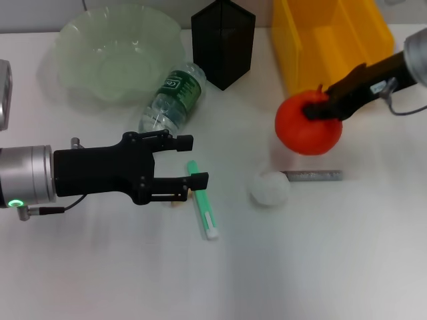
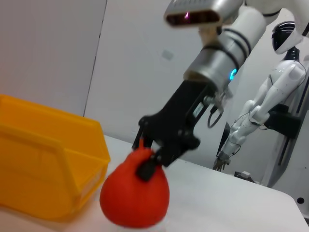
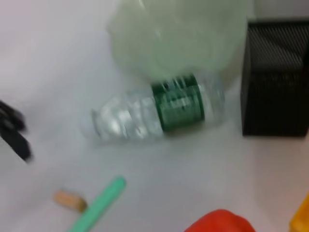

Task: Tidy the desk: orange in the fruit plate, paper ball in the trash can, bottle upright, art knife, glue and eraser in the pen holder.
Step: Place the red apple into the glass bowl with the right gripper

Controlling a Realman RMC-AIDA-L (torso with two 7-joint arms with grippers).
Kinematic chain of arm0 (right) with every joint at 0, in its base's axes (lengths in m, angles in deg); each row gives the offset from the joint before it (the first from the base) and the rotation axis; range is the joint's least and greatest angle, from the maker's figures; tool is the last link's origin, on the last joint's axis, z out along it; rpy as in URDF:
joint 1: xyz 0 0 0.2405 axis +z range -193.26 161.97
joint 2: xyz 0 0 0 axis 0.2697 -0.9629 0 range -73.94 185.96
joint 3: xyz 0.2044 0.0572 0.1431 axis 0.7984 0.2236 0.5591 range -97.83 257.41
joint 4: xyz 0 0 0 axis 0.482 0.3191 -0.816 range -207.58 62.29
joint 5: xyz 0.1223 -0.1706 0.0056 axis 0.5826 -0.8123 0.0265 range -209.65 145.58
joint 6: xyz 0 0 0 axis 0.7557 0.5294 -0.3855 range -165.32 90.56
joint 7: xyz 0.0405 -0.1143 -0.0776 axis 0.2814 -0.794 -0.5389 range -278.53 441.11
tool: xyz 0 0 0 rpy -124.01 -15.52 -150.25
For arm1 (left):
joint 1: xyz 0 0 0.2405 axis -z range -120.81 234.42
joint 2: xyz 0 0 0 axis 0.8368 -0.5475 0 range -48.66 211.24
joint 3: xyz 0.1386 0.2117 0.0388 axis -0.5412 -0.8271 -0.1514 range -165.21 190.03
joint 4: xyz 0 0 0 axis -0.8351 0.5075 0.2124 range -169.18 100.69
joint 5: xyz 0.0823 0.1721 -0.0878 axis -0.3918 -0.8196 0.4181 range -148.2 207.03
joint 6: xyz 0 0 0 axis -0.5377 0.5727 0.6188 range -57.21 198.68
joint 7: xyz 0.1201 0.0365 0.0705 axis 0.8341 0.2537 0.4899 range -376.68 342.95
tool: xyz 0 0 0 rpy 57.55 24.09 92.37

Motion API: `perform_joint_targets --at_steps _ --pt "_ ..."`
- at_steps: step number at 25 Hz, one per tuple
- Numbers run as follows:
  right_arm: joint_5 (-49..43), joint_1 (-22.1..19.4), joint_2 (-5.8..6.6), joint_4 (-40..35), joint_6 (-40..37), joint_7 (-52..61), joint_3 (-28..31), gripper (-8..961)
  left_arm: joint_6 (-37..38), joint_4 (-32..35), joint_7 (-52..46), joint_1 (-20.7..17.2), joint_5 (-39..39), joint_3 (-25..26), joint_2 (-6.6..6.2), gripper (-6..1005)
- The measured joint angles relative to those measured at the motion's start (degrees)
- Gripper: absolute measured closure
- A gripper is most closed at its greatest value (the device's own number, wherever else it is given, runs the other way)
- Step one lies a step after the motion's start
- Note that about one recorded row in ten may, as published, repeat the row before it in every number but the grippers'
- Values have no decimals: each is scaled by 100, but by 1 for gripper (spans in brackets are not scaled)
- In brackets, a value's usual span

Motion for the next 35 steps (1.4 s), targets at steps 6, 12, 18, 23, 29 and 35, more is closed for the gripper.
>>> perform_joint_targets --at_steps 6,12,18,23,29,35 --pt "878 -12 4 -518 -278 -42 271 796 0 10 13 -2 5 55 16 199" --pt "2489 26 -4 -2 741 -1031 224 846 0 7 147 -14 8 204 102 199" --pt "4095 570 2 1593 2287 -2559 44 902 0 1 168 -17 14 257 118 199" --pt "5155 1283 -18 2696 3185 -3889 15 910 -3 0 209 -25 14 329 130 199" --pt "5822 2157 -46 3497 4036 -4406 -49 911 -8 -1 217 -34 14 455 136 199" --pt "5999 2702 -82 3645 4589 -4429 -196 912 -17 -1 236 -38 14 500 134 199"
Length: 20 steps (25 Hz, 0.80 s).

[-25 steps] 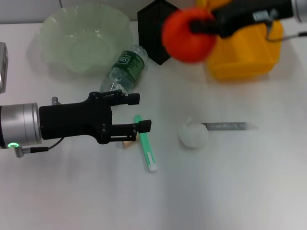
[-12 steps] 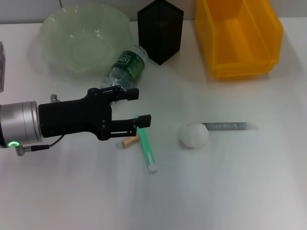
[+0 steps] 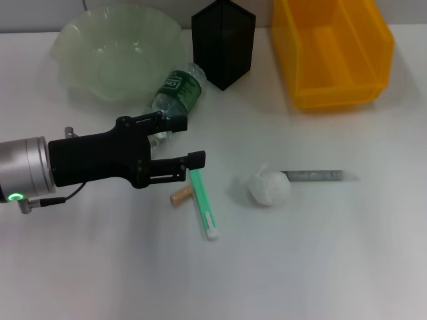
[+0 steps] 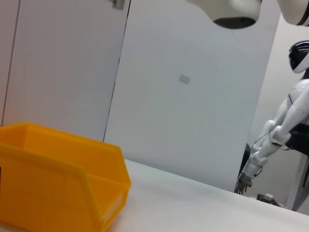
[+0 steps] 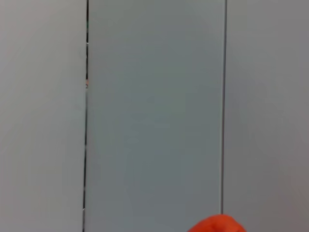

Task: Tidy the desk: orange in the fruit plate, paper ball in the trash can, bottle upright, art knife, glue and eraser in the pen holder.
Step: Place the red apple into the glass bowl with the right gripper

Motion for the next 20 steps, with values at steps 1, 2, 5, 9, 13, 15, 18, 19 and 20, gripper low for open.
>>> perform_joint_targets --at_steps 1,2,5,9,13,15,18,19,20 --pt "74 32 0 9 49 -12 -68 912 0 0 0 0 0 0 0 199" --pt "153 64 1 15 85 -47 -141 912 -1 0 9 0 0 0 0 199" --pt "477 144 -2 62 109 -414 -263 913 -22 0 45 -7 0 3 5 199" --pt "855 287 -9 229 152 -826 -369 913 -59 0 51 -14 0 3 18 199" --pt "969 414 -3 341 224 -1022 -338 906 -63 0 52 -17 0 8 46 199" --pt "1158 435 16 368 233 -1057 -345 902 -63 0 54 -23 0 12 59 199" --pt "1198 437 37 367 234 -1057 -316 897 -63 0 54 -26 0 12 60 199" --pt "1199 440 45 364 233 -1057 -309 895 -63 0 54 -28 0 12 60 199" --pt "1200 443 51 358 233 -1057 -309 863 -63 0 54 -33 0 12 60 199"
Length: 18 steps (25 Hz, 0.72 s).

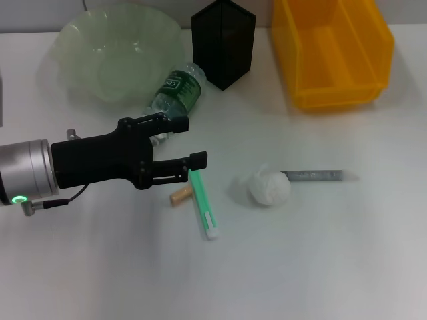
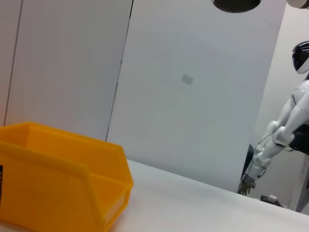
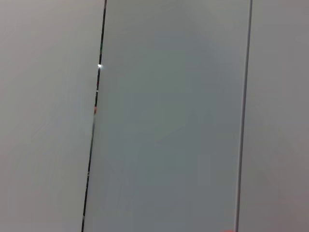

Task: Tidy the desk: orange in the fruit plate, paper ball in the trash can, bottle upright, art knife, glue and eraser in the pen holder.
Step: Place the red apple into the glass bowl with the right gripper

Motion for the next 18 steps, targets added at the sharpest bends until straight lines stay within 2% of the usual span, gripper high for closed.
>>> perform_joint_targets --at_steps 5,16,18 --pt "2 5 5 -11 4 0 -48 704 0 0 0 -24 0 61 0 199" --pt "-20 -117 10 -1 25 27 -28 275 13 -11 0 -38 0 61 0 200" --pt "-10 -212 14 -52 8 59 -19 262 25 -14 0 -38 0 61 0 200"
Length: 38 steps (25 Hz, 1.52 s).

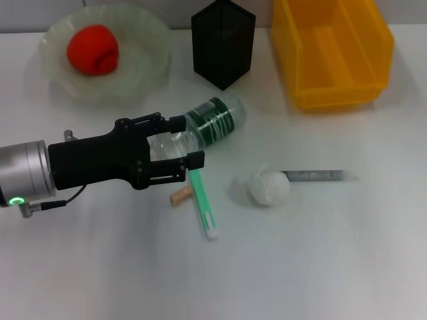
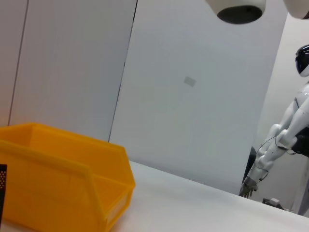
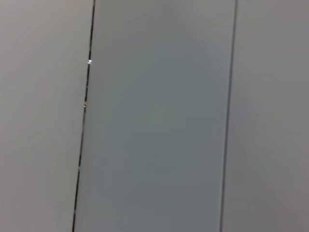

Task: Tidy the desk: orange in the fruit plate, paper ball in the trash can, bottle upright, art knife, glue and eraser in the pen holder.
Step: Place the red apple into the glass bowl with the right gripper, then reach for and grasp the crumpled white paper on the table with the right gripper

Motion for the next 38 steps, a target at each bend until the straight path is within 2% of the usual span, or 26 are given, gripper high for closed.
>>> perform_joint_targets --at_steps 2,5,11,12,13,15,18,21,22,23,26,29,34,36,37,38 --pt "-5 -143 4 -150 -42 135 -22 249 11 -2 0 0 -3 0 0 200" --pt "-55 -627 7 -703 -392 614 -160 243 16 -3 2 1 -7 0 0 200" --pt "-39 -2159 43 -2130 -2117 1779 -145 244 48 -4 13 1 -10 -15 0 200" --pt "-50 -2588 112 -2457 -2540 2071 -139 244 53 -4 14 2 -11 -20 0 200" --pt "-50 -2588 112 -2457 -2540 2071 -139 244 54 -4 14 7 -12 -22 -2 200" --pt "-132 -3000 272 -2741 -3037 2397 -150 244 55 -3 16 23 -21 -24 -7 200" --pt "-389 -3349 530 -2869 -3856 2772 -46 245 69 -3 16 40 -35 -33 -21 200" --pt "-1053 -3485 664 -2924 -4727 3160 517 245 98 -3 6 50 -36 -34 -39 200" --pt "-1784 -3498 717 -2970 -5329 3468 1095 245 106 -3 3 51 -36 -34 -41 200" --pt "-1784 -3498 717 -2970 -5329 3468 1095 245 112 -3 -1 53 -36 -33 -43 200" --pt "-2639 -3503 754 -2982 -5905 3695 1563 246 137 -1 -24 55 -36 -28 -52 200" --pt "-3231 -3516 764 -3009 -6166 3757 1651 246 184 13 -52 60 -36 -19 -62 200" --pt "-4294 -3451 724 -3326 -6565 3911 1537 247 210 24 -61 79 -19 0 -70 200" --pt "-4700 -3413 646 -3482 -6603 3938 1467 247 210 11 -66 86 -8 0 -75 200" --pt "-5086 -3381 557 -3625 -6609 3944 1359 247 210 9 -70 88 -3 0 -76 200" --pt "-5086 -3381 557 -3625 -6609 3944 1359 247 210 7 -74 88 -2 0 -77 200"
